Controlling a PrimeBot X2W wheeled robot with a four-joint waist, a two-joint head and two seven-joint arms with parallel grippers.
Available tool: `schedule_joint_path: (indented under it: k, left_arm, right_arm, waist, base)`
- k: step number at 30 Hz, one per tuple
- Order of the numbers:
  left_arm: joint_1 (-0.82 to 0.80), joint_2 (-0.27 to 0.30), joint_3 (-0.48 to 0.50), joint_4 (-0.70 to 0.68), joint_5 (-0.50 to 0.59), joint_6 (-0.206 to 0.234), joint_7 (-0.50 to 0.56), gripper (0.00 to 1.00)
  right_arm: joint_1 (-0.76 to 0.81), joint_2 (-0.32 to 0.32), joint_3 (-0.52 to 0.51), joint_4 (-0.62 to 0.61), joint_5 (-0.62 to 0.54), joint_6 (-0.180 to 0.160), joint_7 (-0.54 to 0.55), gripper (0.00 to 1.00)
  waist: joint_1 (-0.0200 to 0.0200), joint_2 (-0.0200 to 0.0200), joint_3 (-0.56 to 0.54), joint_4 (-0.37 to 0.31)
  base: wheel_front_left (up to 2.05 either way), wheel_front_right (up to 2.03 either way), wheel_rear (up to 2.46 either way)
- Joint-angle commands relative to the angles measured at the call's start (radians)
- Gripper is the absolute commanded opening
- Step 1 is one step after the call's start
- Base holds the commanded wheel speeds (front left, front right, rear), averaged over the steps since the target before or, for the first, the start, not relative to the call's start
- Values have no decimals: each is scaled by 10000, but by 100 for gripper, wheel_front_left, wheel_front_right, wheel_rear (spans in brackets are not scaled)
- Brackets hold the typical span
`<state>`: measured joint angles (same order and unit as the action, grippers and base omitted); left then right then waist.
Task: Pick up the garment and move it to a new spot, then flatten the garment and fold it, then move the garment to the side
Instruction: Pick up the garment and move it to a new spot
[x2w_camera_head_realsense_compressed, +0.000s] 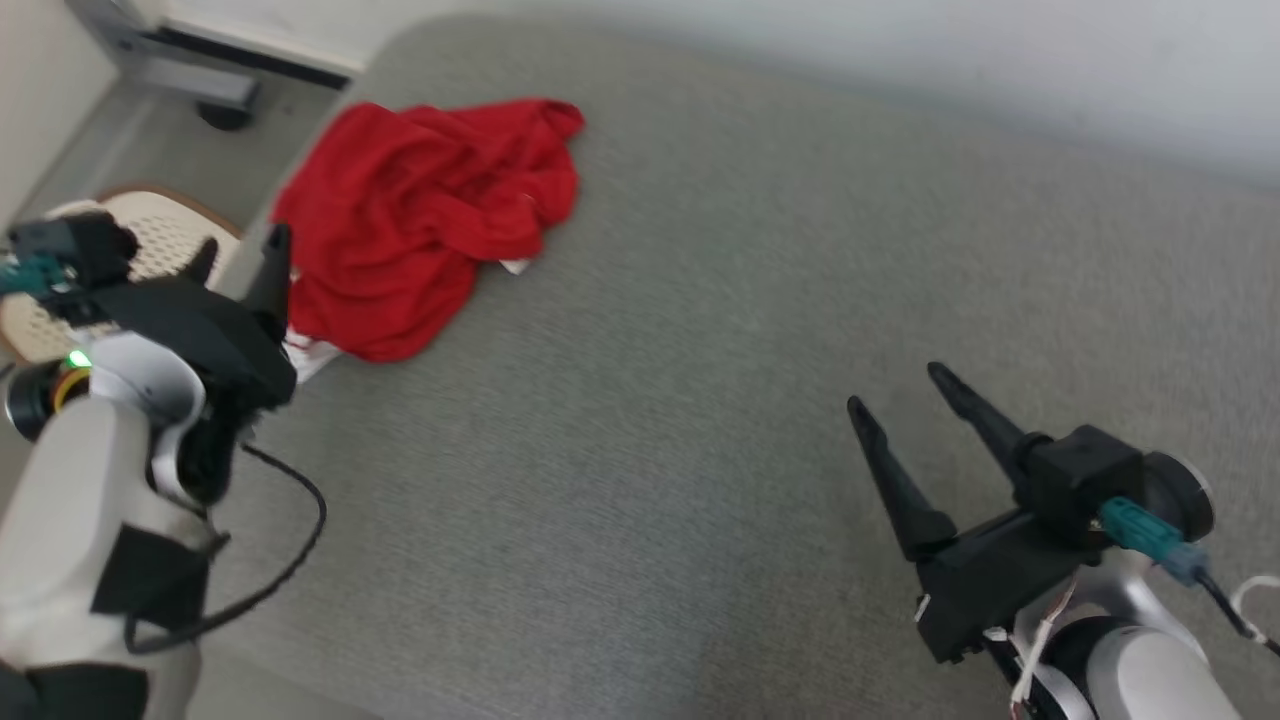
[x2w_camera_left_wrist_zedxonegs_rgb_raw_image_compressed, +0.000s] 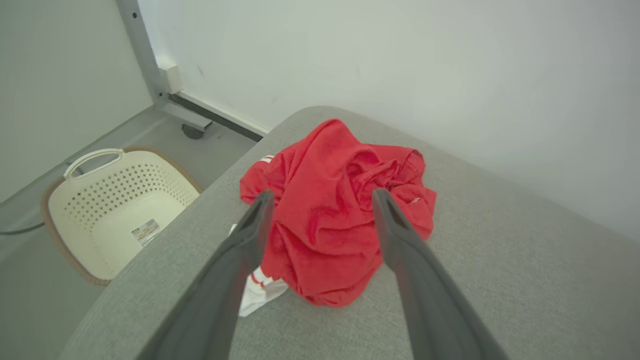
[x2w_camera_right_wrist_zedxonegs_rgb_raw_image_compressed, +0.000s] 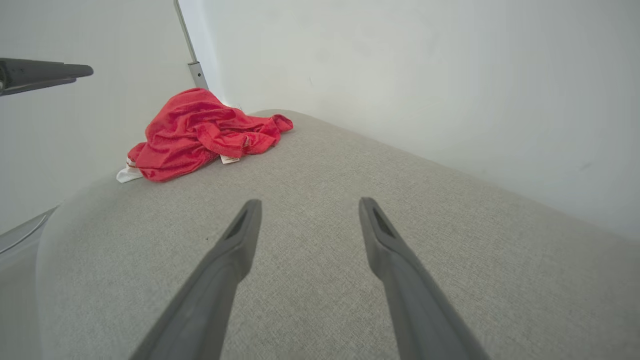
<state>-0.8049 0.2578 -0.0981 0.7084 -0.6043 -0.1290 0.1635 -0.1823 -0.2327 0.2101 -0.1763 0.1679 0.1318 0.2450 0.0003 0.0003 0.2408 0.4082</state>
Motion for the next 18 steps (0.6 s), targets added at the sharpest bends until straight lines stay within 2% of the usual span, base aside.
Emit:
schedule_joint_path:
  k: [1, 4, 9, 17, 18]
  left_arm:
    - [-280, 72, -16, 151, -49, -5, 6, 100]
    - [-755, 298, -82, 815, 126, 36, -194, 100]
    - [-1430, 348, 64, 1940, 192, 580, -469, 100]
    - [-1990, 232, 118, 3472, 99, 987, -473, 100]
    - [-1996, 226, 78, 3639, 101, 969, -380, 80]
  right_arm:
    - [5, -71, -9, -185, -54, -17, 87, 100]
    - [127, -242, -50, -825, -79, -17, 276, 100]
    - [322, -334, -299, -1543, -168, -17, 413, 100]
    - [250, -355, -351, -1606, -125, -17, 388, 100]
    - [237, -332, -324, -1541, -95, -17, 375, 100]
  waist:
    - [-3, -3, 1986, -1519]
    - [-3, -3, 2541, -1748]
    - [-3, -3, 3086, -1946]
    - [-3, -3, 2990, -2081]
    - [-3, -3, 2900, -2094]
  base:
    - [0, 0, 0]
    - [0, 0, 0]
    - [0, 0, 0]
    - [0, 0, 0]
    - [0, 0, 0]
